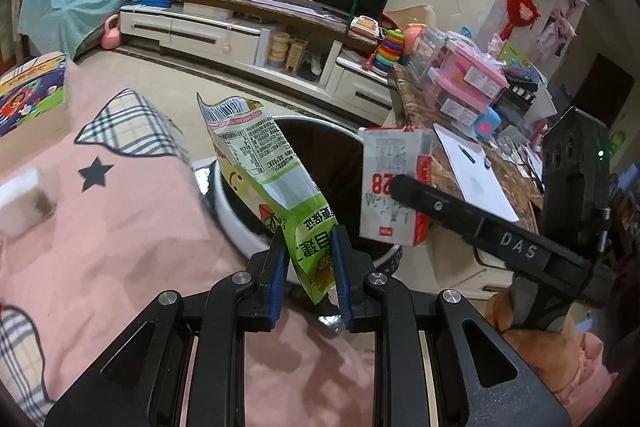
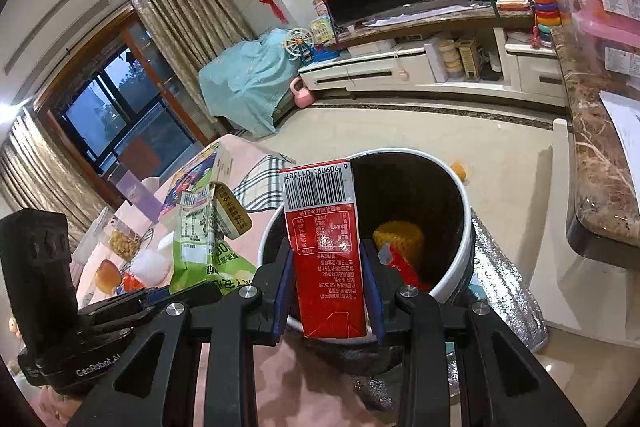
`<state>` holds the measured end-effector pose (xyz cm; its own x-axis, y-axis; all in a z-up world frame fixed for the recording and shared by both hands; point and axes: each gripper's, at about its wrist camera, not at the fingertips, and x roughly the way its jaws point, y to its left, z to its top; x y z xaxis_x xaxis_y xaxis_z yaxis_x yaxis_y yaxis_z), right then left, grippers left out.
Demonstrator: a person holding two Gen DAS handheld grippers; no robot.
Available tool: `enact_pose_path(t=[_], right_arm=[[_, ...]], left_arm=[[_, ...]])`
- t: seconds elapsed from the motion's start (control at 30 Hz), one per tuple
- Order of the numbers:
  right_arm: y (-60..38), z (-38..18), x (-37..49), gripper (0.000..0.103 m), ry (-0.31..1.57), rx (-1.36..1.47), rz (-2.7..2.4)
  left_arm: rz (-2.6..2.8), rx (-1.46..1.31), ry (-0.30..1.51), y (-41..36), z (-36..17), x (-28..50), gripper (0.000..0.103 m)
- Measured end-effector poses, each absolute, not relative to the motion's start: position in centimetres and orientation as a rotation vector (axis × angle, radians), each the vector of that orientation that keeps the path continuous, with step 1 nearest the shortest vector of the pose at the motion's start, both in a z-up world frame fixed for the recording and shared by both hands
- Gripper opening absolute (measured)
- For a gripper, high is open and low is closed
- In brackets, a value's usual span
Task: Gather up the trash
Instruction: 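Lower the carton into the bin with the right gripper while the left drops the pouch in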
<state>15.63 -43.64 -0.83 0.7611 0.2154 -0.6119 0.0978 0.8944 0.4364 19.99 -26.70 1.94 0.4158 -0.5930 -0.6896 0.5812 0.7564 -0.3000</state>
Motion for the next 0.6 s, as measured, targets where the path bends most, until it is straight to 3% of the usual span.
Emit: enact_pose_path(t=[0.5,0.6], right_arm=[[-45.2,-2.5,18.1,0.032,0.768,0.487,0.037],[-45.4,-2.8,18.7,0.034,0.781,0.488,0.028]], left_arm=[[-0.731,-0.032,0.933,-28.8,0.3,22.8,0.02],[-0.723,-0.03,0.93,-28.8,0.2,22.9,0.033]])
